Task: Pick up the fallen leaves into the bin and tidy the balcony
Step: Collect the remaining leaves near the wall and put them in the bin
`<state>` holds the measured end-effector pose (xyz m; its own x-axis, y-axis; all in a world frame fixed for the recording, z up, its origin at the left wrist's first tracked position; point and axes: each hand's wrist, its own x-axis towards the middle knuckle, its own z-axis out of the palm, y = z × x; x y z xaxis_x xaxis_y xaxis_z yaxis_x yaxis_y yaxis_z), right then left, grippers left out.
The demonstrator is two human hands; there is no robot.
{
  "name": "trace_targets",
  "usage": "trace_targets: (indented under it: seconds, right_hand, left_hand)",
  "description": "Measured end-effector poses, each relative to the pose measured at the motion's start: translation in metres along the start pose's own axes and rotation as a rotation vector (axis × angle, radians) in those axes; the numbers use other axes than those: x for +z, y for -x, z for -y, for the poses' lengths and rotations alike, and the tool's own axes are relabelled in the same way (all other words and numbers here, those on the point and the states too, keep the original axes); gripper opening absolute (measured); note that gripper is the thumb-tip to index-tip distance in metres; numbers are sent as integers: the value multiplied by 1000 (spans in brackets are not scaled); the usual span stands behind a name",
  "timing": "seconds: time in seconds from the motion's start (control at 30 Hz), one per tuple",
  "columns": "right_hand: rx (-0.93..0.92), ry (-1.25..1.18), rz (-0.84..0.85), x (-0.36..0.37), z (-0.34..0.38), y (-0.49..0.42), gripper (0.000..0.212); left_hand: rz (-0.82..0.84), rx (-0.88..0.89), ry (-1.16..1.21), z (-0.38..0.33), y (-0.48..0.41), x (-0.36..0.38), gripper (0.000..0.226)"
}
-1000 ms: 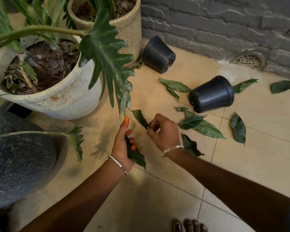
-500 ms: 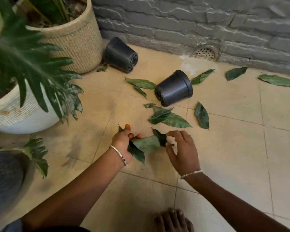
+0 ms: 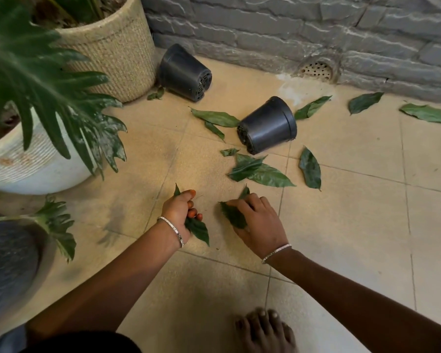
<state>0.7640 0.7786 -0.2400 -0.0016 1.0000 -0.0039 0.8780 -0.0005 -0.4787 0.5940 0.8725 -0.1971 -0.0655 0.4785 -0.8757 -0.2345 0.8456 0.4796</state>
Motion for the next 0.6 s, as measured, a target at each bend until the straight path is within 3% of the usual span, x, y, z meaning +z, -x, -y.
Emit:
trace_targets:
  seconds: [0.17, 0.27, 0.33, 0.4, 0.5, 0.6]
  right_hand:
    - [-69, 111, -206, 0, 5, -13, 21]
    - [-60, 32, -285, -14, 19, -18, 22]
    - [-40, -14, -278, -18, 36, -19, 26]
    - [-55, -88, -166, -16, 55, -14, 31]
    - [-118, -187, 12, -12, 71, 4, 45]
    - [-57, -347, -73, -16, 58, 16, 54]
  left_hand:
    - [51, -42, 1, 2, 1, -8, 21]
    - [197, -64, -33, 3, 9, -5, 38]
    - [342, -82, -64, 3, 13, 0, 50]
    - [417, -103, -57, 4, 17, 6, 52]
    - [317, -53, -80, 7, 18, 12, 30]
    - [212, -10, 23, 8, 13, 12, 27]
